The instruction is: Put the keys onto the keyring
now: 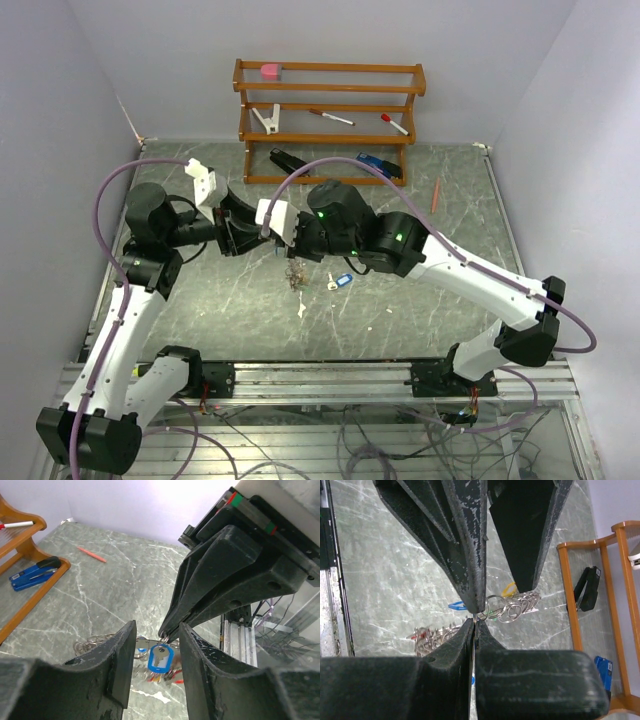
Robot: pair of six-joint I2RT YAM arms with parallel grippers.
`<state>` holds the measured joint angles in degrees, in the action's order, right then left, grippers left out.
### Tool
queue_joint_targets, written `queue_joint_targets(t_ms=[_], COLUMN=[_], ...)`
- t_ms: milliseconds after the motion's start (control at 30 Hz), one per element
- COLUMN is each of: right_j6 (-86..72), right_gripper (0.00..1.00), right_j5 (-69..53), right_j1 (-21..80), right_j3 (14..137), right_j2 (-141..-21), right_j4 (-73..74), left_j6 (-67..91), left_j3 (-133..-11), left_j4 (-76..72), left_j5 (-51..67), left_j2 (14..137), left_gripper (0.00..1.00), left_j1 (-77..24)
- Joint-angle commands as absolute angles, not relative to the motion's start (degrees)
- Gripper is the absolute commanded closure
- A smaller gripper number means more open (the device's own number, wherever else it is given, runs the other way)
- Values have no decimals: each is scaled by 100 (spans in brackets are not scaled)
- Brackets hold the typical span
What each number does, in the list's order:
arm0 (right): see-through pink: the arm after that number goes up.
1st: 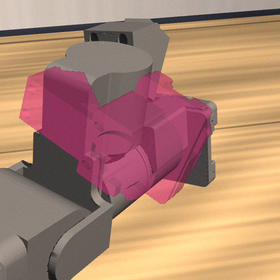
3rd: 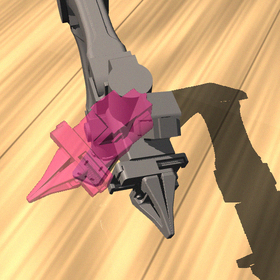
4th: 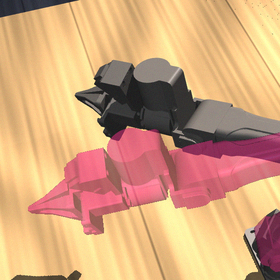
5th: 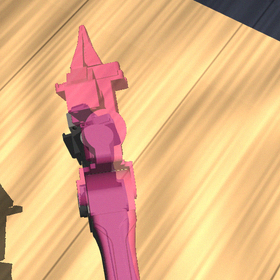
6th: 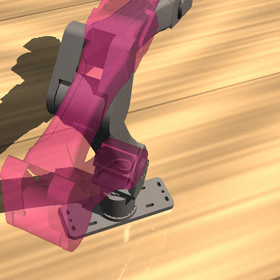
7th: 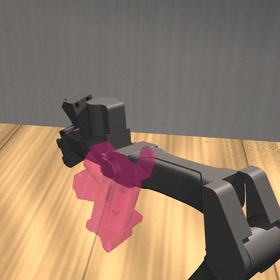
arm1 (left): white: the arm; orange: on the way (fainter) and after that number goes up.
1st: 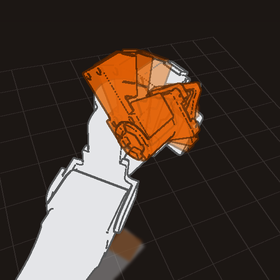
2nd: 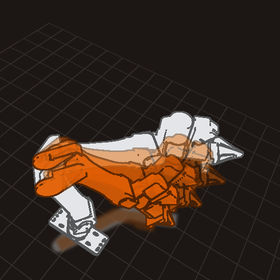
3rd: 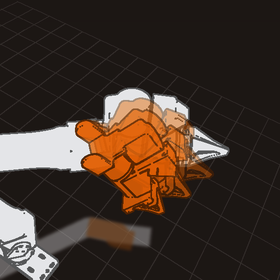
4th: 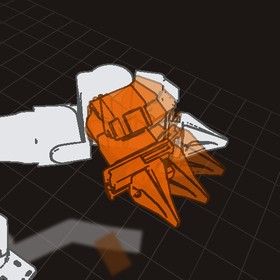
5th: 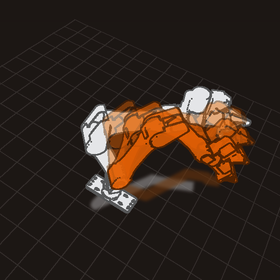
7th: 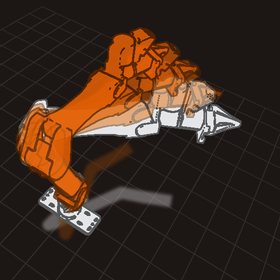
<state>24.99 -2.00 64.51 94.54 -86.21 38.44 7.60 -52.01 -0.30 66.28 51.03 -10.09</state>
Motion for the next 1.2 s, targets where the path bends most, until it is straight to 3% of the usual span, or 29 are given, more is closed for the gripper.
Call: queue_joint_targets(t_ms=[0, 167, 367, 433, 500, 533, 1167], right_j6=[2486, 2466, 2460, 2452, 2452, 2452, 1696], right_gripper=[100, 100, 100, 100, 100, 100, 100], right_j5=[-112, -113, -105, -105, -103, -98, 589], right_j1=[6495, 6497, 6498, 6504, 6511, 6515, 6530], right_j3=[9738, 9738, 9738, 9747, 9768, 9773, 8907], right_j2=[-8656, -8634, -8583, -8579, -8583, -8578, -7739], right_j4=[3608, 3550, 3571, 3570, 3581, 3580, 2167], left_j6=[1015, 111, 112, 276, 261, 262, 457], left_j3=[-5238, -5502, -5432, -5385, -5406, -5423, -5703], left_j4=[-79, 1074, 984, 772, 766, 773, 1532], left_j5=[6990, 6970, 6975, 6968, 6945, 6936, 6476], left_j2=[5121, 5192, 5247, 5251, 5268, 5279, 5514], left_gripper=[52, 55, 62, 69, 91, 93, 93], left_j1=[-1087, -1115, -1125, -1125, -1125, -1125, -1125])
